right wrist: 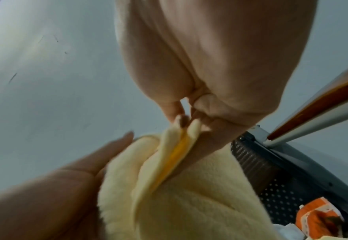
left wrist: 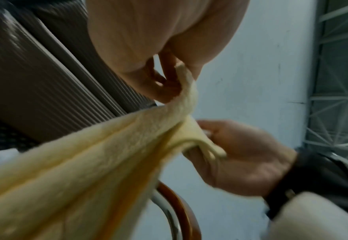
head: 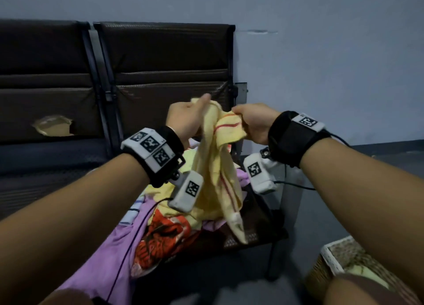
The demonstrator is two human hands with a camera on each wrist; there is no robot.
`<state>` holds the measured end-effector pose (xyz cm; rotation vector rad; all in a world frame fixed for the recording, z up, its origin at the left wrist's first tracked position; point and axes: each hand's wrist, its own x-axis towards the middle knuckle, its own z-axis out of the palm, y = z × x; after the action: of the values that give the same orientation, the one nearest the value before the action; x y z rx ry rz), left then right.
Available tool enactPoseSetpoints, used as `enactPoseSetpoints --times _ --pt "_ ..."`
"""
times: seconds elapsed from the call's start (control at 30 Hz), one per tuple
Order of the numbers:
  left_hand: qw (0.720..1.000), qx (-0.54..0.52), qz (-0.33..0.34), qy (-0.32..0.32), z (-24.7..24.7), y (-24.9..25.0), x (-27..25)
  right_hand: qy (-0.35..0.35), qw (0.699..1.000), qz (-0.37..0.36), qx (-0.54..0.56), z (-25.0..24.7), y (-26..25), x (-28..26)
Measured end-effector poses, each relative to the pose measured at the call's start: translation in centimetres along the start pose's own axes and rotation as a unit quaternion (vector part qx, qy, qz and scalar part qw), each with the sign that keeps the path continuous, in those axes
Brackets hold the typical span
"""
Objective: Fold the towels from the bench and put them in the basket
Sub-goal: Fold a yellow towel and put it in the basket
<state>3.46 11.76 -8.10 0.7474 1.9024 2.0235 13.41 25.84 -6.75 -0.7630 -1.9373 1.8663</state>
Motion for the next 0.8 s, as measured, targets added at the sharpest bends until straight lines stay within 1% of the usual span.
enactPoseSetpoints --times 0.07,0.13,0.2,0.3,0.33,0.37,0.47,0.5,0.53,0.57,0.6,0.63,0.67,0.7,0.73,0.8 --pt "0.998 0.017 0.028 -0.061 1.3 -0.3 -1.4 -0.069 0.998 0.004 -0.007 0.4 -0.2 -0.9" --pt "0.993 0.032 0.046 -0.102 1.9 -0.4 -2.5 -0.110 0.994 0.010 -0.023 0.2 -0.2 -1.7" --pt "0.989 0.028 0.039 -0.141 1.9 -0.3 -3.1 -0.106 0.994 0.009 -0.027 -0.4 -0.2 -2.2" --pt "0.983 -0.026 -0.029 -0.182 1.3 -0.3 -3.3 -0.051 0.997 -0.019 -0.059 -1.0 0.1 -2.6" --pt "0.982 -0.038 -0.035 -0.179 1.1 -0.3 -3.3 -0.044 0.996 -0.033 -0.073 -1.2 0.2 -2.7" --pt "0.985 -0.043 -0.025 -0.163 1.0 -0.3 -3.3 -0.049 0.995 -0.043 -0.081 -1.3 0.4 -2.7" --pt "0.998 -0.003 0.046 -0.051 0.9 -0.3 -2.6 -0.081 0.992 -0.061 -0.081 -1.4 0.7 -3.0" --pt "0.998 0.004 0.045 -0.040 0.8 -0.3 -2.3 -0.092 0.991 -0.069 -0.069 -1.5 0.7 -3.0" --pt "0.997 0.000 0.024 -0.077 0.6 -0.4 -2.0 -0.096 0.991 -0.076 -0.055 -1.5 0.8 -3.0" --pt "0.989 -0.006 -0.011 -0.150 0.4 -0.4 -1.9 -0.096 0.991 -0.080 -0.046 -1.6 0.7 -2.9" --pt "0.972 -0.009 -0.052 -0.228 0.1 -0.4 -2.0 -0.094 0.991 -0.081 -0.039 -1.6 0.7 -2.8" --pt "0.956 -0.009 -0.083 -0.281 -0.2 -0.3 -2.0 -0.091 0.992 -0.080 -0.039 -1.7 0.6 -2.8" --pt "0.949 -0.007 -0.099 -0.300 -0.5 -0.4 -1.7 -0.084 0.993 -0.075 -0.045 -1.9 0.5 -2.8" --pt "0.953 0.005 -0.097 -0.288 -0.6 -0.5 -1.3 -0.078 0.993 -0.066 -0.060 -2.2 0.4 -2.9" --pt "0.962 0.022 -0.086 -0.258 -0.7 -0.7 -0.7 -0.077 0.991 -0.058 -0.098 -2.6 0.2 -2.9" --pt "0.976 0.064 -0.061 -0.201 -0.8 -1.1 0.6 -0.069 0.972 -0.050 -0.219 -3.7 0.1 -2.5"
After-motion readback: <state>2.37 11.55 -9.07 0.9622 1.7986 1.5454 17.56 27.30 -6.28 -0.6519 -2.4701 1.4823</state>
